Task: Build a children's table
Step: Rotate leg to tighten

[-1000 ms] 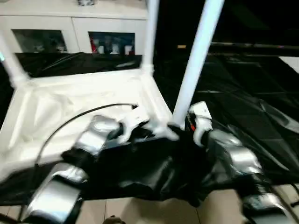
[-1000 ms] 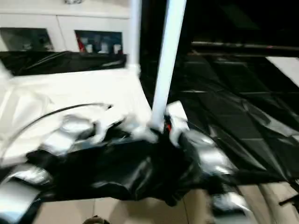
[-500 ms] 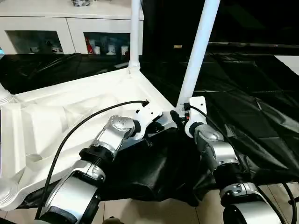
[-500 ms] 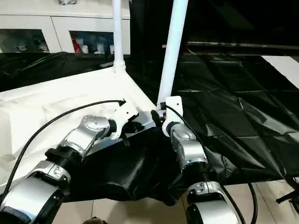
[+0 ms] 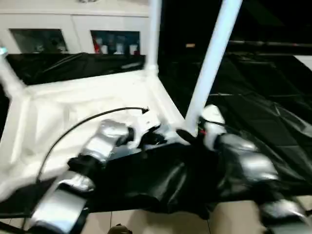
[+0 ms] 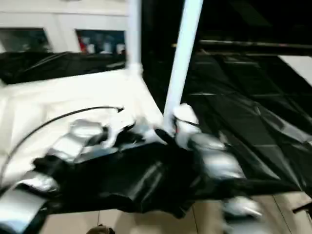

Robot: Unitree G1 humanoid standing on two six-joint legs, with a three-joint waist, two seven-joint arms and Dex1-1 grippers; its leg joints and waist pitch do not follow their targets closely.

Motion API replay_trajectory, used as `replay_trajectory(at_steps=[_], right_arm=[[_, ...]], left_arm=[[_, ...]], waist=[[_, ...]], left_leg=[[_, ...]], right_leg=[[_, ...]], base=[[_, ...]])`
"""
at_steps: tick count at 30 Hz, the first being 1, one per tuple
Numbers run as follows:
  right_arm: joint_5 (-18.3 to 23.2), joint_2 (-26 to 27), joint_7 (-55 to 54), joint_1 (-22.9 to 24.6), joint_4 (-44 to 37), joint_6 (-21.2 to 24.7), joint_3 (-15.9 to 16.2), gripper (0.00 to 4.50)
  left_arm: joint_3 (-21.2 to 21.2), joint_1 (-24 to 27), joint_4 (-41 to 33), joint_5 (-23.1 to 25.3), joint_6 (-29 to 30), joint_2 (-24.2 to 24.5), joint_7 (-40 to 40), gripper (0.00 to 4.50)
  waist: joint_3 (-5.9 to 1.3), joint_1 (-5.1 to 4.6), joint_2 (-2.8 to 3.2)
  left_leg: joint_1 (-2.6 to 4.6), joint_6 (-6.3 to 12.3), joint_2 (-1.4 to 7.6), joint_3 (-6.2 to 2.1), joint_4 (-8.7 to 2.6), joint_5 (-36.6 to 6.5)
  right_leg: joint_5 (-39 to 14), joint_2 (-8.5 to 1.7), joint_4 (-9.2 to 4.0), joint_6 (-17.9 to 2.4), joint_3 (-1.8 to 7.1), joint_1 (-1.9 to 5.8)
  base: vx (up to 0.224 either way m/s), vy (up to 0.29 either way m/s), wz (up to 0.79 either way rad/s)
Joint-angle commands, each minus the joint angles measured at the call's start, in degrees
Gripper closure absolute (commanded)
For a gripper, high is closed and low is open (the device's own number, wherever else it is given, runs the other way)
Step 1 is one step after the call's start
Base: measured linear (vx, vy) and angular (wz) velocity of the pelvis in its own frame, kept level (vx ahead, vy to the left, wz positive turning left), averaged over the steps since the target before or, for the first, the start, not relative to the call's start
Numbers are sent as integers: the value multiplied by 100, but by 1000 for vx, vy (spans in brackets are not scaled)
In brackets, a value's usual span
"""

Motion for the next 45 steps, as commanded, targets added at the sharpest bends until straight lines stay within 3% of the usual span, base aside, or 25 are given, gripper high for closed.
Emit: replay_trajectory(at_steps=[1,4,7,10,17,22,27,29,33,37,38,39,41,45], right_arm=[[137,-153,490,61,-280,136,195,60],[80,-320,749,91,-356,148,409,60],[120,-267,744,20,-363,217,392,60],[161,-264,797,12,-474,315,391,60],[143,-274,834,68,-470,298,438,119],[194,-258,820,168,-546,359,437,166],[257,-133,650,192,-527,453,344,178],[127,149,35,123,-201,397,201,180],[-76,840,-1463,-95,570,457,-160,181],[-107,1498,-3040,-446,1322,579,-635,182],[-109,1530,-3110,-469,1362,576,-648,182],[-125,1844,-3693,-692,1728,488,-737,182],[-166,2138,-4066,-898,2027,367,-776,182],[-365,2338,-4096,-1090,2283,130,-674,182]], left_arm=[[-100,-33,-280,-195,-163,-33,-422,450],[-114,55,-411,-254,-184,88,-727,450],[-122,119,-496,-297,-143,146,-850,450],[-129,177,-583,-345,-106,189,-904,450],[-121,233,-655,-335,-72,179,-914,450],[-133,261,-702,-339,-39,191,-905,450],[-111,250,-696,-331,5,197,-860,450],[-84,123,-440,-125,9,129,-415,450],[-6,-172,93,178,52,-233,639,450],[-18,-390,428,403,463,-705,1604,450],[-21,-398,442,411,485,-741,1654,450],[-50,-455,524,448,657,-1110,2059,450],[-80,-491,566,445,724,-1447,2306,450],[-82,-587,761,462,576,-1679,2396,450]], waist=[[-370,22,19],[-346,38,18],[-338,45,8],[-346,82,14],[-369,107,21],[-368,118,39],[-369,119,44],[-367,96,23],[-334,49,13],[-338,-52,3],[-337,-57,2],[-343,-80,9],[-340,-108,9],[-352,-88,1]], left_leg=[[104,271,194,-35,-306,-1183],[125,139,206,-37,-336,-1435],[139,30,216,-49,-358,-1588],[133,10,219,-53,-358,-1521],[115,7,199,-51,-332,-1328],[120,-10,197,-54,-335,-1387],[117,-19,196,-57,-336,-1394],[118,-44,196,-58,-344,-1437],[153,-265,173,-86,-391,-1812],[177,-417,182,-108,-423,-1914],[176,-394,183,-105,-421,-1896],[160,-356,184,-92,-415,-1839],[176,-386,176,-86,-413,-1849],[143,-271,145,-71,-395,-1655]], right_leg=[[-77,-366,-332,-1224,291,276],[-646,-389,-385,-1204,301,248],[-1034,-414,-418,-1148,313,226],[-958,-402,-400,-1121,318,226],[-527,-387,-348,-1164,309,243],[-566,-386,-357,-1163,306,245],[-561,-386,-355,-1162,306,245],[-634,-393,-360,-1167,308,223],[-1639,-433,-459,-944,303,213],[-1784,-442,-477,-862,311,185],[-1727,-439,-486,-850,315,185],[-1543,-432,-472,-863,328,186],[-1488,-416,-471,-904,326,171],[-1273,-403,-477,-801,328,207]], base=[[0,0,0],[0,0,0],[0,0,0],[0,0,0],[0,0,0],[0,0,0],[0,0,0],[0,0,0],[0,0,0],[0,0,0],[0,0,0],[0,0,0],[0,0,0],[0,0,0]])
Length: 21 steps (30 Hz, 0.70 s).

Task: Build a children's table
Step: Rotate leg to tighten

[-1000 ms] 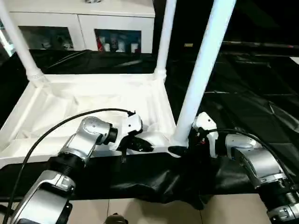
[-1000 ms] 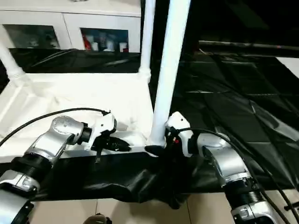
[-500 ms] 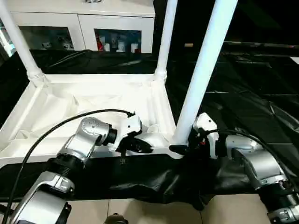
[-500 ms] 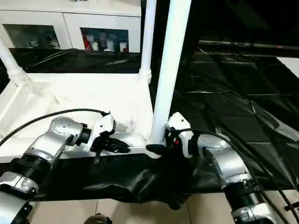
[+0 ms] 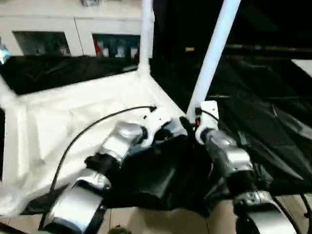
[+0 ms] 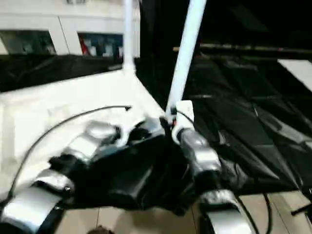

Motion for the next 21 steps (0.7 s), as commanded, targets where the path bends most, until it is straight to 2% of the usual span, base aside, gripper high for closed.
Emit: replay_trajectory(at_steps=[1,3,4,6,7,12,13,15,17,19,20,21], right_arm=[[-84,305,155,13,383,44,314,182],[-132,259,216,7,373,-40,368,182],[-140,249,222,6,369,-54,376,182],[-84,133,405,-53,377,-231,318,182],[-47,53,546,-51,342,-286,278,127],[-16,-262,1011,41,88,-383,257,93],[-10,-436,1285,105,-99,-393,310,71],[31,-671,1764,222,-422,-304,434,71],[16,-995,2411,415,-846,-257,712,71],[24,-1333,3012,624,-1259,-162,950,71],[38,-1480,3251,711,-1426,-117,1029,71],[40,-1534,3350,743,-1486,-100,1055,71]], left_arm=[[-186,-108,75,-83,-204,-416,-69,450],[-168,-116,83,-88,-255,-372,-100,450],[-164,-117,83,-89,-267,-363,-107,450],[-140,-111,96,-76,-427,-235,-193,450],[-118,-91,86,-89,-441,-168,-250,450],[-47,-26,88,-124,-556,22,-398,450],[-28,4,84,-149,-728,125,-529,450],[-2,60,45,-220,-911,247,-769,450],[6,144,-47,-321,-1043,382,-1113,450],[-13,257,-214,-445,-1120,540,-1556,450],[-35,311,-315,-498,-1114,628,-1778,450],[-42,333,-353,-518,-1114,666,-1870,450]], waist=[[-325,-34,17],[-319,-32,20],[-321,-29,55],[-318,-37,38],[-320,-38,43],[-336,-40,50],[-343,-47,44],[-365,-38,33],[-365,-34,31],[-365,-11,24],[-354,-2,25],[-349,-6,33]], left_leg=[[91,-241,153,-70,-393,-1640],[89,-199,156,-70,-399,-1672],[93,-204,158,-75,-401,-1692],[91,-193,159,-76,-409,-1737],[95,-186,163,-77,-410,-1777],[80,-96,162,-61,-386,-1515],[67,-63,155,-54,-372,-1418],[53,8,156,-52,-347,-1204],[45,117,154,-43,-321,-1019],[46,207,156,-35,-305,-960],[23,284,167,-32,-305,-969],[36,277,169,-27,-309,-1004]], right_leg=[[-1258,-400,-491,-797,313,181],[-1303,-397,-503,-768,311,185],[-1332,-399,-505,-763,311,180],[-1381,-392,-513,-749,308,182],[-1435,-401,-519,-743,309,181],[-1060,-383,-485,-825,313,201],[-887,-372,-466,-851,312,219],[-548,-363,-425,-890,305,247],[-146,-344,-391,-980,299,254],[-26,-342,-379,-1023,290,272],[-35,-346,-367,-1040,290,279],[-115,-347,-376,-1050,288,261]], base=[[0,0,0],[0,0,0],[0,0,0],[0,0,0],[0,0,0],[0,0,0],[0,0,0],[0,0,0],[0,0,0],[0,0,0],[0,0,0],[0,0,0]])
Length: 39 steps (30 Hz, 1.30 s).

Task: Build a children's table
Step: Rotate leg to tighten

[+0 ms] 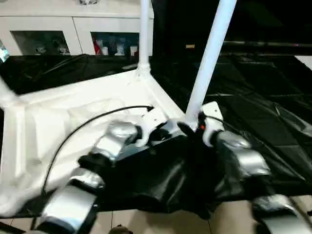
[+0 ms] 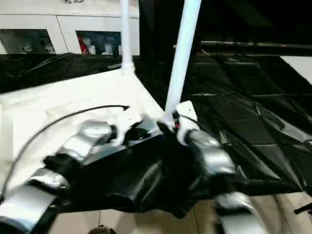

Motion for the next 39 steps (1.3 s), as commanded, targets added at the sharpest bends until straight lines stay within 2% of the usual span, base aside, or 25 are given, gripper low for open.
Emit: replay_trajectory(at_steps=[1,2,4,7,11,13,14,15,18,25,30,31,32,33,34,36,37,38,39], right_arm=[[76,-161,572,91,-434,99,220,71],[98,-260,718,138,-530,117,257,71],[145,-456,994,235,-732,171,316,71],[145,-456,994,235,-732,171,316,71],[145,-456,994,235,-732,171,316,71],[166,-594,1202,226,-773,190,336,71],[160,-627,1271,189,-735,187,347,71],[185,-683,1423,96,-648,202,374,87],[174,-680,1488,71,-609,224,425,109],[188,-707,1626,155,-798,405,477,172],[248,-660,1641,210,-802,494,416,178],[270,-632,1614,225,-801,531,389,178],[259,-516,1379,235,-720,560,304,178],[175,-259,779,206,-459,606,134,179],[154,-172,580,185,-362,620,76,179],[127,19,155,127,-147,668,-54,180],[133,127,-69,87,-35,715,-134,180],[148,317,-485,0,143,756,-283,180],[187,657,-1269,-173,469,807,-570,180]], left_arm=[[-101,130,-281,-267,-252,-14,-595,450],[-119,166,-346,-301,-275,49,-750,450],[-150,239,-468,-382,-320,176,-1049,450],[-150,239,-468,-382,-320,176,-1049,450],[-150,239,-468,-382,-320,176,-1049,450],[-158,301,-634,-493,-274,291,-1305,450],[-155,322,-707,-535,-245,327,-1378,450],[-116,337,-770,-570,-247,361,-1426,450],[-85,351,-753,-561,-266,347,-1389,450],[-80,401,-858,-613,-217,371,-1458,450],[-86,425,-843,-596,-231,374,-1456,450],[-89,428,-832,-581,-232,369,-1437,450],[-93,394,-754,-478,-168,328,-1217,450],[-73,258,-497,-253,-35,178,-610,450],[-64,204,-402,-192,15,117,-414,450],[-46,80,-194,-71,113,-23,0,450],[-44,14,-90,-8,153,-101,216,450],[-15,-90,50,36,255,-253,539,450],[44,-263,267,78,440,-538,1070,450]], waist=[[-363,-17,-16],[-349,-15,-17],[-347,-7,-21],[-338,-10,-12],[-333,-11,-17],[-339,-4,-24],[-342,15,-73],[-348,15,-87],[-347,24,-79],[-340,16,-97],[-348,11,-96],[-346,6,-118],[-344,10,-110],[-340,1,-140],[-331,-12,-126],[-320,-41,-170],[-320,-41,-170],[-305,-56,-153],[-312,-61,-163]], left_leg=[[73,258,169,-32,-287,-1052],[88,226,187,-28,-296,-1158],[83,206,193,-32,-302,-1206],[105,164,194,-27,-309,-1318],[106,84,193,-37,-322,-1383],[98,85,194,-42,-318,-1346],[77,120,193,-45,-317,-1247],[79,161,193,-34,-304,-1160],[73,238,187,-28,-287,-1032],[78,218,186,-23,-287,-1061],[74,234,183,-22,-276,-998],[72,240,182,-19,-275,-991],[77,235,186,-20,-279,-1009],[70,218,185,-21,-284,-1004],[78,188,180,-21,-291,-1021],[102,5,185,-37,-325,-1288],[102,5,185,-37,-325,-1288],[113,-62,180,-47,-344,-1458],[116,-97,186,-52,-349,-1481]], right_leg=[[-175,-356,-361,-1082,290,279],[-386,-363,-385,-1115,300,264],[-473,-366,-386,-1118,300,267],[-672,-373,-408,-1135,305,235],[-885,-385,-422,-1101,311,236],[-848,-386,-413,-1081,308,248],[-779,-391,-384,-1087,301,264],[-663,-383,-378,-1098,303,255],[-508,-378,-356,-1155,295,248],[-746,-384,-376,-1078,305,242],[-634,-379,-359,-1096,302,246],[-638,-377,-362,-1094,302,247],[-696,-384,-365,-1091,302,239],[-734,-381,-365,-1075,302,238],[-789,-374,-371,-1075,306,219],[-1325,-407,-443,-948,302,219],[-1325,-407,-443,-948,302,219],[-1537,-408,-468,-883,305,201],[-1561,-418,-461,-869,310,200]], base=[[0,0,0],[0,0,0],[0,0,0],[0,0,0],[0,0,0],[0,0,0],[0,0,0],[0,0,0],[0,0,0],[0,0,0],[0,0,0],[0,0,0],[0,0,0],[0,0,0],[0,0,0],[0,0,0],[0,0,0],[0,0,0],[0,0,0]])
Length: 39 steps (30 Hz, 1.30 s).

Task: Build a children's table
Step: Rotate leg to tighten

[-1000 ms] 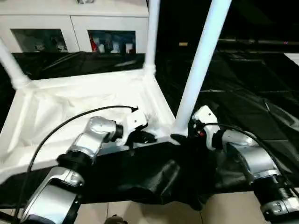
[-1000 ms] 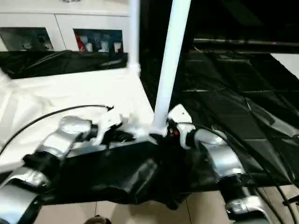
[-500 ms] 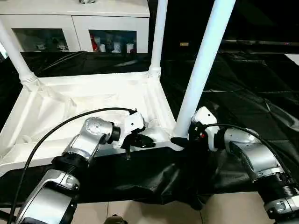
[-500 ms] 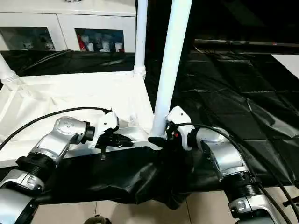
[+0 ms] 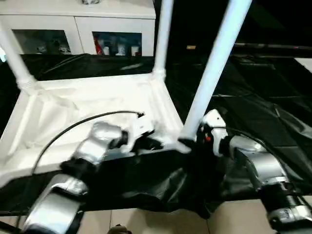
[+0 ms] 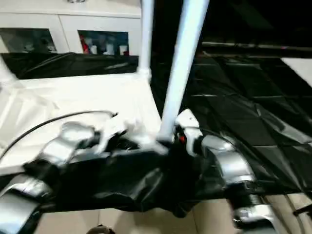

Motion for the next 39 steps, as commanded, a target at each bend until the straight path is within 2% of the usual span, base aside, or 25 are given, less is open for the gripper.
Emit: replay_trajectory(at_steps=[1,2,3,4,5,6,10,11,12,14,15,16,18,19,21,23,24,25,26,27,31,34,35,36,39], right_arm=[[57,332,-884,-135,443,215,-229,180],[82,678,-1690,-329,787,246,-499,181],[82,678,-1690,-329,787,246,-499,181],[66,835,-2016,-421,937,241,-601,181],[78,1055,-2328,-562,1139,193,-693,181],[79,1090,-2371,-585,1172,182,-705,181],[-72,1383,-2488,-808,1431,-73,-543,181],[-78,1429,-2479,-854,1498,-168,-591,146],[-74,1433,-2475,-859,1504,-176,-600,146],[-26,1388,-2378,-911,1552,-269,-667,109],[-31,1360,-2357,-929,1567,-294,-672,106],[-46,1326,-2325,-936,1568,-315,-660,106],[-104,1106,-1990,-876,1402,-392,-529,91],[-104,1106,-1990,-876,1402,-392,-529,75],[-106,919,-1582,-798,1202,-386,-418,75],[-112,434,-696,-520,617,-259,-114,75],[-152,171,-302,-375,344,-246,64,75],[-167,74,-162,-323,247,-246,130,75],[-189,-326,417,-103,-134,-267,380,75],[-176,-485,677,-14,-277,-290,461,75],[-51,-899,1374,218,-689,-249,622,75],[50,-1036,1642,299,-913,-165,677,75],[53,-1036,1645,299,-917,-164,677,75],[81,-1032,1670,304,-956,-155,677,75],[167,-1036,1768,323,-1086,-108,715,75]], left_arm=[[145,-204,238,-14,230,-397,898,450],[165,-371,431,30,402,-695,1355,450],[165,-371,431,30,402,-695,1355,450],[136,-448,510,74,445,-834,1525,450],[128,-559,612,112,481,-1004,1731,450],[130,-577,631,118,485,-1030,1758,450],[69,-711,755,178,361,-1193,1749,450],[90,-736,799,177,313,-1156,1721,450],[93,-737,802,176,306,-1148,1714,450],[65,-715,822,177,191,-1010,1586,450],[62,-709,830,175,182,-967,1562,450],[54,-698,830,177,153,-924,1526,450],[35,-611,768,159,-28,-731,1222,450],[35,-611,768,159,-28,-731,1222,450],[37,-539,721,128,-221,-560,881,450],[23,-390,579,39,-406,-274,288,450],[24,-329,514,-10,-445,-162,62,450],[23,-308,491,-26,-457,-122,-15,450],[10,-212,355,-115,-550,44,-388,450],[7,-170,286,-174,-575,120,-574,450],[-19,-14,11,-356,-626,362,-1156,450],[-31,125,-215,-477,-635,518,-1568,450],[-32,131,-227,-484,-631,522,-1582,450],[-35,186,-327,-539,-601,557,-1703,450],[-41,321,-579,-658,-529,631,-1969,450]], waist=[[-308,-65,-47],[-312,-64,-54],[-329,-76,-56],[-326,-87,-81],[-340,-88,-75],[-339,-86,-36],[-343,-90,-63],[-339,-98,-66],[-341,-103,-64],[-336,-105,-53],[-337,-101,-15],[-332,-114,-33],[-330,-113,-43],[-335,-101,0],[-337,-106,-29],[-345,-95,4],[-346,-78,-17],[-361,-53,2],[-359,-44,-13],[-358,-18,-9],[-350,-2,17],[-337,21,31],[-335,35,19],[-328,41,39],[-329,46,43]], left_leg=[[116,-141,180,-49,-393,-1561],[121,-227,174,-70,-401,-1654],[122,-251,184,-77,-402,-1554],[101,-207,168,-63,-392,-1484],[105,-160,163,-50,-376,-1384],[107,-156,163,-57,-374,-1354],[81,-75,139,-48,-365,-1215],[66,-68,143,-50,-371,-1255],[70,-70,144,-53,-371,-1270],[78,-65,152,-59,-380,-1328],[84,-74,152,-63,-383,-1359],[87,-74,154,-60,-389,-1425],[77,-60,150,-59,-391,-1439],[83,-66,149,-67,-390,-1441],[74,-9,147,-55,-376,-1370],[81,33,159,-49,-369,-1239],[62,89,167,-58,-363,-1120],[70,118,167,-56,-345,-1045],[63,180,179,-54,-336,-963],[53,236,178,-47,-323,-894],[66,262,189,-31,-312,-1016],[86,171,201,-31,-332,-1237],[94,147,214,-32,-341,-1292],[87,124,209,-39,-344,-1313],[103,68,218,-40,-356,-1429]], right_leg=[[-1638,-400,-484,-903,305,149],[-1840,-425,-511,-852,295,168],[-1682,-425,-497,-873,297,173],[-1501,-411,-495,-863,301,183],[-1301,-410,-483,-880,311,179],[-1228,-414,-475,-899,313,176],[-993,-387,-464,-870,297,211],[-1017,-394,-469,-866,298,219],[-1034,-393,-465,-866,295,217],[-1052,-392,-473,-862,297,214],[-1058,-391,-472,-870,297,210],[-1072,-384,-480,-873,297,207],[-1107,-389,-482,-873,299,220],[-1117,-394,-486,-860,297,224],[-992,-384,-482,-861,301,232],[-775,-374,-462,-920,304,236],[-499,-358,-433,-927,294,277],[-317,-357,-406,-943,294,279],[-53,-352,-376,-1000,293,277],[107,-352,-350,-1060,288,285],[-46,-363,-352,-1249,283,259],[-434,-378,-388,-1248,291,235],[-509,-384,-391,-1235,299,239],[-560,-383,-388,-1236,297,232],[-674,-387,-401,-1215,302,219]], base=[[0,0,0],[0,0,0],[0,0,0],[0,0,0],[0,0,0],[0,0,0],[0,0,0],[0,0,0],[0,0,0],[0,0,0],[0,0,0],[0,0,0],[0,0,0],[0,0,0],[0,0,0],[0,0,0],[0,0,0],[0,0,0],[0,0,0],[0,0,0],[0,0,0],[0,0,0],[0,0,0],[0,0,0],[0,0,0]])
